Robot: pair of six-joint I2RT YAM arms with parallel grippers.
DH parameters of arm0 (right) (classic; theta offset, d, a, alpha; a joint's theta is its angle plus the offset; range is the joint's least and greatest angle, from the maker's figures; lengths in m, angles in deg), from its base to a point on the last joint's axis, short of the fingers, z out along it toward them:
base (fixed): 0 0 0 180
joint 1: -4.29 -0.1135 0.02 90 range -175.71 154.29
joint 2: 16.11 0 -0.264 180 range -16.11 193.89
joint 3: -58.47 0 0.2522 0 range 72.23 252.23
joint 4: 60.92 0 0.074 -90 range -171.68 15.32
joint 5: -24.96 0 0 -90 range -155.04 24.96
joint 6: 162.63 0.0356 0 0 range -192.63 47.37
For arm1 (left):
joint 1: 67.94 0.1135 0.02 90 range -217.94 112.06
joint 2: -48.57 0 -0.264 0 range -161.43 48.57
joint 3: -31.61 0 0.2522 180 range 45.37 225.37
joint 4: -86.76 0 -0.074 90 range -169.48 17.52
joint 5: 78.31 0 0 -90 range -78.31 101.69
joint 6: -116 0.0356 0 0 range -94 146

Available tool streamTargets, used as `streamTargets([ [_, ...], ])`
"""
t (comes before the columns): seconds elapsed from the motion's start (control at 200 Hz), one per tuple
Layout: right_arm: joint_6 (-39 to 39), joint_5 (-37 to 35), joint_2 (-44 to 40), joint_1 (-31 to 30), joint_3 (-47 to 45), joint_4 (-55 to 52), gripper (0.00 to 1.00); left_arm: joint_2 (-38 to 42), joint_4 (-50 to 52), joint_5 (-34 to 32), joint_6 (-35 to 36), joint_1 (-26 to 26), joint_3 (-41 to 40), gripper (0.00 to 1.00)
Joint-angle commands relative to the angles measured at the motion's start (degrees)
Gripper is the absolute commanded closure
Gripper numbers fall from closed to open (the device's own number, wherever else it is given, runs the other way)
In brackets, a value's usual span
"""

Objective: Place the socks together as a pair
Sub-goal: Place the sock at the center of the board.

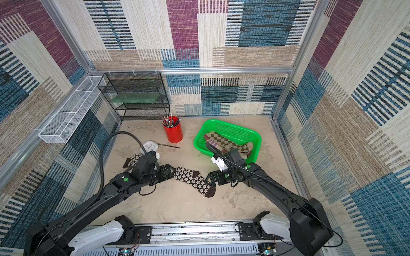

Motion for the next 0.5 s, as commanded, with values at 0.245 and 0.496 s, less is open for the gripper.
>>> streamTargets([
  [0.245, 1.6, -12.8, 5.6, -9.1, 0.8, 0.0, 0.0, -10.1, 4.7, -1.5, 43.2, 0.1, 4.4, 0.24],
  [0.496, 3.6, -13.6, 10.5, -11.3, 1.5, 0.5, 0.02, -4.8, 0.1, -4.4, 67.0, 1.4, -1.7, 0.16],
])
